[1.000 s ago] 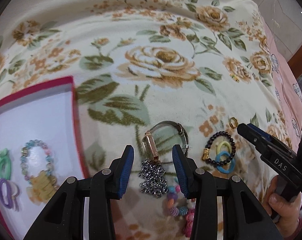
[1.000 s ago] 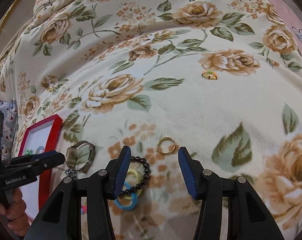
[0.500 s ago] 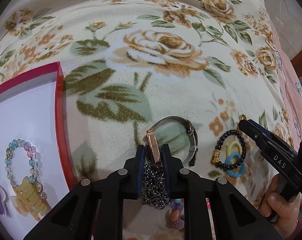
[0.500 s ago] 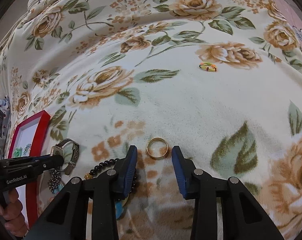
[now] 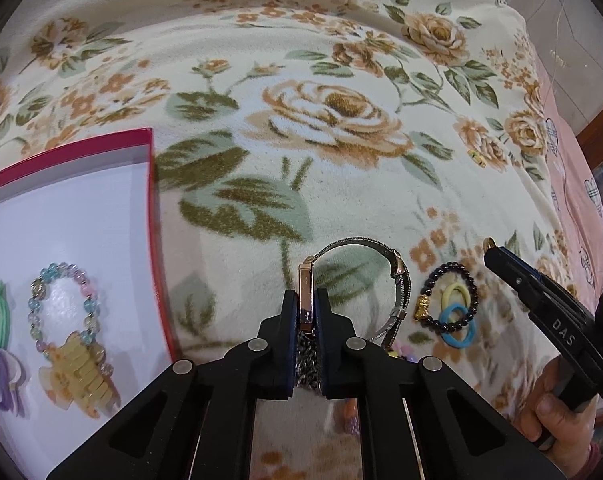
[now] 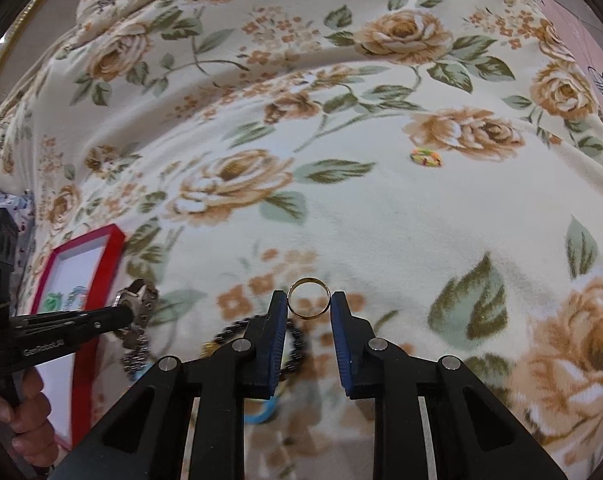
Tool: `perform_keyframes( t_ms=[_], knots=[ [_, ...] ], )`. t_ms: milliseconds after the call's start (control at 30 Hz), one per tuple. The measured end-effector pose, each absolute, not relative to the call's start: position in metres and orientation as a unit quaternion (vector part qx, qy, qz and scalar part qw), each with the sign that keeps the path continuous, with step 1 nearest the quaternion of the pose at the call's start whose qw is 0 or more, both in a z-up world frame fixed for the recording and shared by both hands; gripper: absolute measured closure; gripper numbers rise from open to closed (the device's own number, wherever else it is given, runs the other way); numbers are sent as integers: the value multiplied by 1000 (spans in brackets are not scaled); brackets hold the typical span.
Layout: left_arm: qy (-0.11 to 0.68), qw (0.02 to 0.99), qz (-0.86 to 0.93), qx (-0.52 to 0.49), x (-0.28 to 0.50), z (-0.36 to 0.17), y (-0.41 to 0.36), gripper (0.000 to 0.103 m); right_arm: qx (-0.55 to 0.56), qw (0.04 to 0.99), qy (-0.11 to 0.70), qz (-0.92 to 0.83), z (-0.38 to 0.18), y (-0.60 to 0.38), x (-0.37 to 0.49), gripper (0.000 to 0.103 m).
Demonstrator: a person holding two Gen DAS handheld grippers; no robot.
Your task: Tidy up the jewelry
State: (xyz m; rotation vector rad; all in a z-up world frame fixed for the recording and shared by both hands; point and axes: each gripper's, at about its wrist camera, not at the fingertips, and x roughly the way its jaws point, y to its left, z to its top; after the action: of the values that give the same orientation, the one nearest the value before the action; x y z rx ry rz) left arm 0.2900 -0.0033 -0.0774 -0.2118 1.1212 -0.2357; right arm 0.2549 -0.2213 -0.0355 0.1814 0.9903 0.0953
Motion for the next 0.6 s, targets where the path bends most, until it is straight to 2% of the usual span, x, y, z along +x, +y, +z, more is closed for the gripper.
perform_keyframes(
  t_ms=[600],
  knots=[
    [501, 852, -96, -117, 228, -38, 39, 96, 89, 873, 467, 114, -10, -168, 220, 81]
  ],
)
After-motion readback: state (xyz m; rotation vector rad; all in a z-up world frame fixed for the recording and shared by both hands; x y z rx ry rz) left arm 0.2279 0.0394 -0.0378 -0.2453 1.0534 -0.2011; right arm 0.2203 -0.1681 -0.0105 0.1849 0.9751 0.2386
